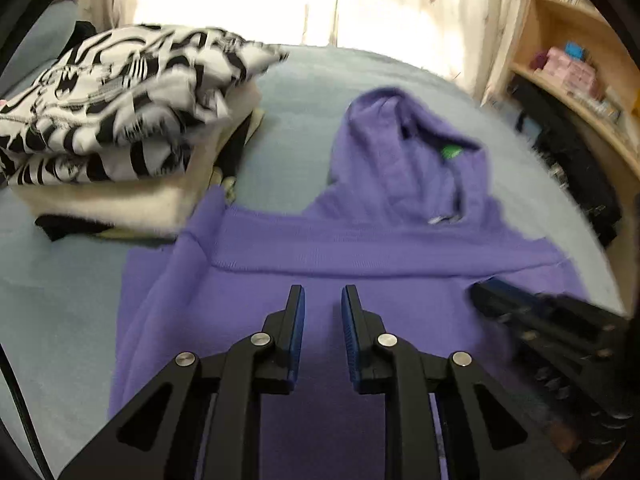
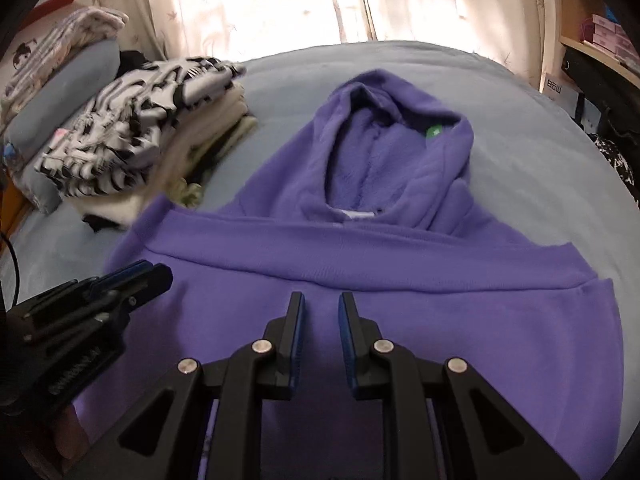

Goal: Fold large clothes

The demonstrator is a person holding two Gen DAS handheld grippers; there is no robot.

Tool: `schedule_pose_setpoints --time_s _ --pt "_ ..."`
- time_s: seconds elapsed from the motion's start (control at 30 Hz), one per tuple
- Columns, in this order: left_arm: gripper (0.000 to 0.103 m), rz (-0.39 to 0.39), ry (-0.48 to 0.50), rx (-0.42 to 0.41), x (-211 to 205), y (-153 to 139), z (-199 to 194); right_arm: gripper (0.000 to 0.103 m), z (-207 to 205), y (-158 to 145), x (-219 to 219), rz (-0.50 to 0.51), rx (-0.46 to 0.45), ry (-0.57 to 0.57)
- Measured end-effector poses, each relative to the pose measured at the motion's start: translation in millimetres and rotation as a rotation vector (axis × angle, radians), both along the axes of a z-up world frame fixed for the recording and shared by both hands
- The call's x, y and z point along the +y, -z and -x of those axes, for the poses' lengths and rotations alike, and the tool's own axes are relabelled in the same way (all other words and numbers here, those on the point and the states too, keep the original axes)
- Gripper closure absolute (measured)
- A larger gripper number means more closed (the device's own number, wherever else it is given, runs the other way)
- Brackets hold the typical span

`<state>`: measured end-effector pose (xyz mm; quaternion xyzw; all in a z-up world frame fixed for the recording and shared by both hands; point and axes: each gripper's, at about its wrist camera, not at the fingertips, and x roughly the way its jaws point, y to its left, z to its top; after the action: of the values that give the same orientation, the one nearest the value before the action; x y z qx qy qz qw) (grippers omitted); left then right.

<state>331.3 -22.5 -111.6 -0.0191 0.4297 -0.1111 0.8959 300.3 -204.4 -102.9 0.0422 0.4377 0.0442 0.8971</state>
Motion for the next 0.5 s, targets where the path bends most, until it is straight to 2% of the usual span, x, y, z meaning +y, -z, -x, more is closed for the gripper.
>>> schedule_pose_setpoints --time_s 0.03,0.1,0.13,0.2,0.3,0.4,0.43,0.5 --pt "0.087 -0.020 -0.017 0.019 2 9 -5 0.086 -1 2 -7 0.005 -0.005 0.012" --pt "0.090 0.000 -0.028 0.027 14 15 -14 0.086 -3 7 -31 0.038 -0.007 0.068" --pt "0.090 -0.009 -0.040 0.023 21 15 -18 0.092 -5 10 -44 0.049 -0.002 0.095" --pt "0.090 -0.057 -0.095 0.013 35 15 -26 0.103 -6 14 -81 -0.035 0.007 0.092" --pt "0.090 -0.042 -0.136 0.025 60 18 -37 0.103 -2 10 -114 0.118 -0.011 0.190" --pt "0.095 -0.039 -0.137 0.031 73 22 -42 0.101 0 13 -149 0.234 -0.003 0.299" --pt "0.095 -0.040 -0.130 0.027 73 23 -41 0.102 1 17 -169 0.228 0.014 0.345" --pt "0.095 -0.062 -0.125 0.020 73 22 -38 0.103 6 20 -196 0.098 0.023 0.358"
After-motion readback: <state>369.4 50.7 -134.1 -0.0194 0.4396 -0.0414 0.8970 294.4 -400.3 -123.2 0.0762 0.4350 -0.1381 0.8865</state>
